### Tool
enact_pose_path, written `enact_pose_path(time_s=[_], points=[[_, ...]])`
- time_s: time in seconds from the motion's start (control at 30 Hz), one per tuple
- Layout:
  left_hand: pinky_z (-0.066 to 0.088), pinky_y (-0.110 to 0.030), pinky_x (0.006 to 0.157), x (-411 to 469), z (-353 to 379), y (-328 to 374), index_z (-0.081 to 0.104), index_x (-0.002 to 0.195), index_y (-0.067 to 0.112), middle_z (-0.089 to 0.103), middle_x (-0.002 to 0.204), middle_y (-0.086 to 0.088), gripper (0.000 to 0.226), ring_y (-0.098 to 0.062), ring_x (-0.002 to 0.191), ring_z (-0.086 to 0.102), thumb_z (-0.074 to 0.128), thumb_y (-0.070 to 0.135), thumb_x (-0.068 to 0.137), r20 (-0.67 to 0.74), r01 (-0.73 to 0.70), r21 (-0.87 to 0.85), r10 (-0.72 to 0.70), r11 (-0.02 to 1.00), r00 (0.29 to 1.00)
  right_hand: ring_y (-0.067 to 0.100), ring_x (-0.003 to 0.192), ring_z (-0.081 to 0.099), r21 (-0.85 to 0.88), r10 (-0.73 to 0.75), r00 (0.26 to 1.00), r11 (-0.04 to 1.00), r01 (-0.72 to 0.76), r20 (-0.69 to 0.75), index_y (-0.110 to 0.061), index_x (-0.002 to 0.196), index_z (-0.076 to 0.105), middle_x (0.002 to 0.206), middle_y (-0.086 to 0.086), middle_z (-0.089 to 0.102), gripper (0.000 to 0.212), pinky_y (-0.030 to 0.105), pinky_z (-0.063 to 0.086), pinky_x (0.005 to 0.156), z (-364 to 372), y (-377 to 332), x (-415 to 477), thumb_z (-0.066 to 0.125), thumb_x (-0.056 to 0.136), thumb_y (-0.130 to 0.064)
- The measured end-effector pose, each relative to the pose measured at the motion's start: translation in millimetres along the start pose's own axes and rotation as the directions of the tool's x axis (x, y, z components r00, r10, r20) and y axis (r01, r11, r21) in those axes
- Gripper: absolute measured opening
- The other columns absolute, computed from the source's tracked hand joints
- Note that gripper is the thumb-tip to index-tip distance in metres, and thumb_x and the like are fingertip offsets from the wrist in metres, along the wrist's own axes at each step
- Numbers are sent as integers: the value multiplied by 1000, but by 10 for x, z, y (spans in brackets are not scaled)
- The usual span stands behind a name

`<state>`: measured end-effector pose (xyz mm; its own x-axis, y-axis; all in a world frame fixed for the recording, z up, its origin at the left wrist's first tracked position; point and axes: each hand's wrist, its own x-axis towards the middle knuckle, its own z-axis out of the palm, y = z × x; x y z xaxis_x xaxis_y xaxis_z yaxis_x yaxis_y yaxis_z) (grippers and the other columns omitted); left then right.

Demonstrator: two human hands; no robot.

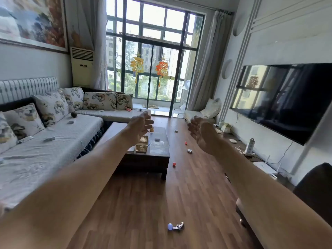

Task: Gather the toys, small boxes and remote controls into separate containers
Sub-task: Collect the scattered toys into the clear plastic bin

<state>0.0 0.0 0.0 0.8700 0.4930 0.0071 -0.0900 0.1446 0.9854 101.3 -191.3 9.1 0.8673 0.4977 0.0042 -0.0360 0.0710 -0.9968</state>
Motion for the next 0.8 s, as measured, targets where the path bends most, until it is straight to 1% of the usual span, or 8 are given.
enact_pose_path(time_s=[0.17, 0.23, 0.3, 0.37, 0.4, 0.5, 0.6, 0.8], points=[[40, -32, 88, -50, -198, -228, 57, 99, 12, 62, 94, -3, 32, -17, 90, 57, 31, 29, 104, -11, 44, 1, -44, 999, 999, 24, 129, 45, -12, 38, 999, 999, -38, 15, -2, 142, 37, 137, 11, 48, 50, 36, 27, 114, 85, 261, 36, 40, 100, -29], [38, -32, 93, -30, -325, -370, 54, 114, 8, 62, 99, -3, 35, -16, 91, 56, 31, 32, 103, -22, 63, -1, -63, 998, 998, 23, 127, 45, -27, 60, 998, 998, -60, 14, -3, 136, 41, 127, 8, 48, 45, 36, 28, 114, 116, 399, 69, 39, 100, -30], [35, -34, 97, -9, -469, -502, 50, 120, 7, 61, 106, -4, 36, -16, 93, 56, 30, 32, 103, -37, 97, 5, -97, 995, 995, 17, 108, 51, -30, 89, 996, 996, -89, 25, -11, 116, 51, 113, 4, 51, 28, 31, 37, 103, 193, 535, 88, 38, 101, -31], [33, -35, 99, 12, -583, -610, 51, 117, 9, 60, 109, -4, 34, -18, 102, 54, 30, 32, 103, -40, 129, -12, -130, 992, 991, 11, 85, 48, -7, 115, 993, 993, -115, 17, -20, 89, 49, 95, -1, 50, 20, 25, 38, 85, 253, 657, 129, 38, 100, -31], [33, -35, 101, 16, -632, -661, 52, 112, 10, 60, 106, -3, 32, -20, 106, 52, 29, 32, 103, -45, 144, -14, -144, 990, 989, 11, 81, 46, 0, 124, 992, 992, -124, 3, -20, 83, 46, 91, -1, 48, 22, 26, 36, 85, 286, 709, 132, 37, 100, -31], [30, -38, 110, 74, -755, -794, 53, 107, 12, 59, 109, -5, 32, -22, 112, 51, 30, 33, 103, -61, 177, -23, -178, 984, 982, 10, 82, 47, 2, 152, 988, 988, -152, -15, -21, 83, 47, 90, -2, 49, 22, 28, 32, 96, 345, 880, 219, 38, 100, -31], [27, -38, 110, 164, -835, -922, 54, 94, 15, 60, 105, -3, 33, -24, 119, 48, 28, 34, 103, -61, 191, -13, -192, 981, 980, 12, 81, 49, -7, 177, 984, 984, -177, -31, -19, 84, 51, 90, 0, 52, 22, 26, 37, 88, 408, 1018, 291, 42, 98, -33], [25, -39, 113, 504, -904, -1118, 48, 124, 12, 50, 137, -12, 37, -28, 132, 41, 25, 33, 104, -64, 205, -33, -207, 978, 976, 11, 79, 42, -19, 218, 976, 976, -217, 7, -20, 80, 48, 84, -2, 47, 26, 27, 31, 87, 490, 1231, 635, 35, 101, -30]])
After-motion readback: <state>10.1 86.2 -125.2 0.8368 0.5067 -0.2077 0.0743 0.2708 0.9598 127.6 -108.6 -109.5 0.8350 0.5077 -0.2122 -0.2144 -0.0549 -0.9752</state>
